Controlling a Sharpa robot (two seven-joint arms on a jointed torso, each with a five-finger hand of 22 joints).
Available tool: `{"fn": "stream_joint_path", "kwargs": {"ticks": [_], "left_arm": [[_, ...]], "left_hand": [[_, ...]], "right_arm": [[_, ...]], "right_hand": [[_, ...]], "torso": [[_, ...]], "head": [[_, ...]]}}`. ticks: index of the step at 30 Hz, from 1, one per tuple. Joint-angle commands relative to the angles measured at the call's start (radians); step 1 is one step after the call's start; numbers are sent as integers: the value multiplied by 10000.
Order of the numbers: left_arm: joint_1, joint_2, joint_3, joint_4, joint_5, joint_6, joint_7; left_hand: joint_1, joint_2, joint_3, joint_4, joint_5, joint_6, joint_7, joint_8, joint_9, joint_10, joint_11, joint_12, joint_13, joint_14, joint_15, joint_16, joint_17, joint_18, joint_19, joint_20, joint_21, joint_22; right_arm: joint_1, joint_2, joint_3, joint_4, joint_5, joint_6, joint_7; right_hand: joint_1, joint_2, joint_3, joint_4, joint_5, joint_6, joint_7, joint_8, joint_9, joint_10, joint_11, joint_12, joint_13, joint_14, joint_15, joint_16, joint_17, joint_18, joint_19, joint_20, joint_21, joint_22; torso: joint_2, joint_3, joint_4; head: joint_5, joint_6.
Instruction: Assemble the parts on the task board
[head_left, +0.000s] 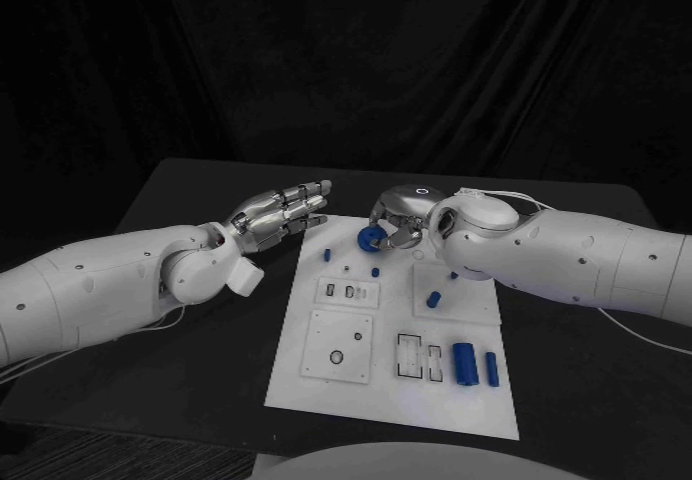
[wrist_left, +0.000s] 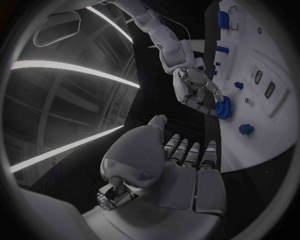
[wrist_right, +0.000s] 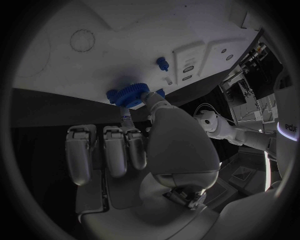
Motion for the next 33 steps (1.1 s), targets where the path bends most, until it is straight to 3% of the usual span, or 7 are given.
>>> {"fn": "stream_joint_path", "kwargs": {"ticks": [1, 18, 22, 25, 27, 31, 33], "left_arm": [[-9, 23, 10, 13, 9, 57, 167], [-10, 41, 10, -35, 9, 64, 101], [-10, 48, 10, -47, 9, 70, 94], [-11, 51, 10, -53, 9, 72, 90], [-11, 51, 10, -56, 9, 73, 86], [-11, 52, 10, -67, 9, 66, 82], [-12, 54, 10, -73, 9, 64, 84]], "left_hand": [[-94, -30, 7, -17, -13, 7, 42, 30, 1, -35, 36, 14, 5, 7, 41, -5, -6, 100, 8, 40, 49, 12], [-105, -15, 23, -30, 4, 39, 81, 52, 8, -36, 18, 16, 5, 9, 47, -4, -5, 100, 14, 47, 52, 14], [-106, -12, 29, -37, 8, 33, 94, 51, 7, -41, 9, 5, 3, 7, 48, -5, -6, 100, 13, 49, 52, 14], [-106, -12, 29, -37, 8, 33, 94, 51, 7, -41, 9, 5, 3, 7, 48, -5, -6, 100, 13, 49, 52, 14], [-106, -12, 29, -37, 8, 33, 94, 51, 7, -41, 9, 5, 3, 7, 48, -5, -6, 100, 13, 49, 52, 14], [-106, -12, 29, -37, 8, 33, 94, 51, 7, -41, 9, 5, 3, 7, 48, -5, -6, 100, 13, 49, 52, 14], [-106, -12, 29, -37, 8, 33, 94, 51, 7, -41, 9, 5, 3, 7, 48, -5, -6, 100, 13, 49, 52, 14]], "right_arm": [[-99, 26, -33, -45, -44, 330, 16], [-169, -55, -33, 39, -44, 373, 0], [-177, -84, -34, 38, -44, 357, -33], [-181, -116, -34, 40, -44, 307, -34], [-183, -133, -34, 40, -44, 263, -19], [-189, -174, -35, 45, -44, 111, 64], [-190, -193, -35, 51, -44, 49, 110]], "right_hand": [[-95, 61, 46, 2, -107, 285, -349, -65, 93, 1076, 43, 26, 2632, 1039, 47, 26, 2635, -159, 1039, 88, 25, 2633], [-206, 17, 59, 4, -394, 31, -278, -188, -23, 1076, 87, 26, 2632, 1039, 77, 26, 2635, -159, 1039, 104, 25, 2633], [-311, 13, 40, 1, -1435, -942, -171, -203, -426, 1076, 128, 26, 2632, 1039, 112, 26, 2635, -159, 1039, 151, 25, 2633], [-317, 59, -33, -71, -1841, -1723, -169, -196, -832, 1076, 124, 26, 2632, 1039, 109, 26, 2635, -159, 1039, 157, 25, 2633], [-339, 90, -115, -103, -2182, -2200, -310, -195, -1070, 1076, 20, 26, 2632, 1039, 50, 26, 2635, -159, 1039, 118, 25, 2633], [-413, 164, -321, -120, -2758, -3790, -580, -259, -1686, 1076, -221, 26, 2632, 1039, -162, 26, 2635, -159, 1039, -76, 25, 2633], [-442, 182, -382, -110, -2919, -3704, -624, -221, -1714, 1076, -268, 26, 2632, 1039, -205, 26, 2635, -159, 1039, -121, 25, 2633]], "torso": [[8, 3, -18], [-8, 7, -30], [-15, 9, -31], [-12, 6, -16], [-10, 7, -13], [-8, 3, -11], [-7, 3, -8]], "head": [[30, -6], [42, -75], [26, -69], [26, -66], [26, -67], [12, -71], [13, -69]]}}
